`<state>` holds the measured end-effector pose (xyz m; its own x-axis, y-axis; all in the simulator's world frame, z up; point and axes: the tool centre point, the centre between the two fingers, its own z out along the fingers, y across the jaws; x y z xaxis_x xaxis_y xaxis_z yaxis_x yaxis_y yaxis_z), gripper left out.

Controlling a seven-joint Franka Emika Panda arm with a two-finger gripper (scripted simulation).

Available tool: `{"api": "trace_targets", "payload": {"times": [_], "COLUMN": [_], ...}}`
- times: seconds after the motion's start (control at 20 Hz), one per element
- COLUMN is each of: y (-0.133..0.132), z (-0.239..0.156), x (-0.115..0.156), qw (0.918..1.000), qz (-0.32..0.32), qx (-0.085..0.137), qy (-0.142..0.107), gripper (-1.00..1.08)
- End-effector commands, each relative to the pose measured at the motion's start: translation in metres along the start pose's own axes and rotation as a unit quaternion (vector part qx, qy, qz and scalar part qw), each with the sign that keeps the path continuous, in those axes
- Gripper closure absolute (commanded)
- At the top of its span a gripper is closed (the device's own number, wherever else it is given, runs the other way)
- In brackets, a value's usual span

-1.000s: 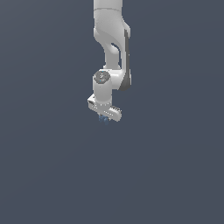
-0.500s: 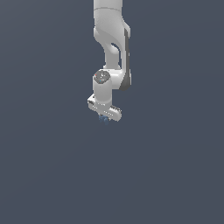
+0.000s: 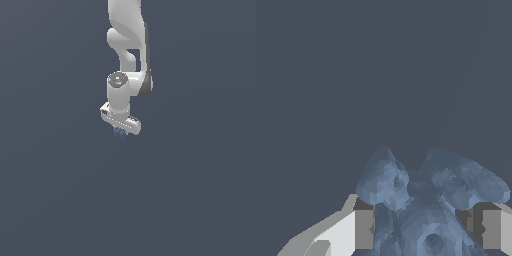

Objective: Pick up the object and move it to a goal position.

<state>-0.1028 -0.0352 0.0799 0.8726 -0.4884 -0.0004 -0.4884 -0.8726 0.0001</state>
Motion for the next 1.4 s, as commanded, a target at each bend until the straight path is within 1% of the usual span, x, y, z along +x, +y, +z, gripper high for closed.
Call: {"api": "trace_targets", "payload": {"times": [0.0,0.25,1.35], "y": [-0.004,-0.012,-0.061], "z": [-0.016,-0.058,-0.279], "x": [-0.001,-0.003,-0.013], "qw": [1.0000,1.0000,1.0000], "qz": [0.000,0.000,0.000], "qx": [0.000,0.000,-0.001], "qy": [0.000,0.001,0.001], "gripper": [1.08,1.08,1.08]}}
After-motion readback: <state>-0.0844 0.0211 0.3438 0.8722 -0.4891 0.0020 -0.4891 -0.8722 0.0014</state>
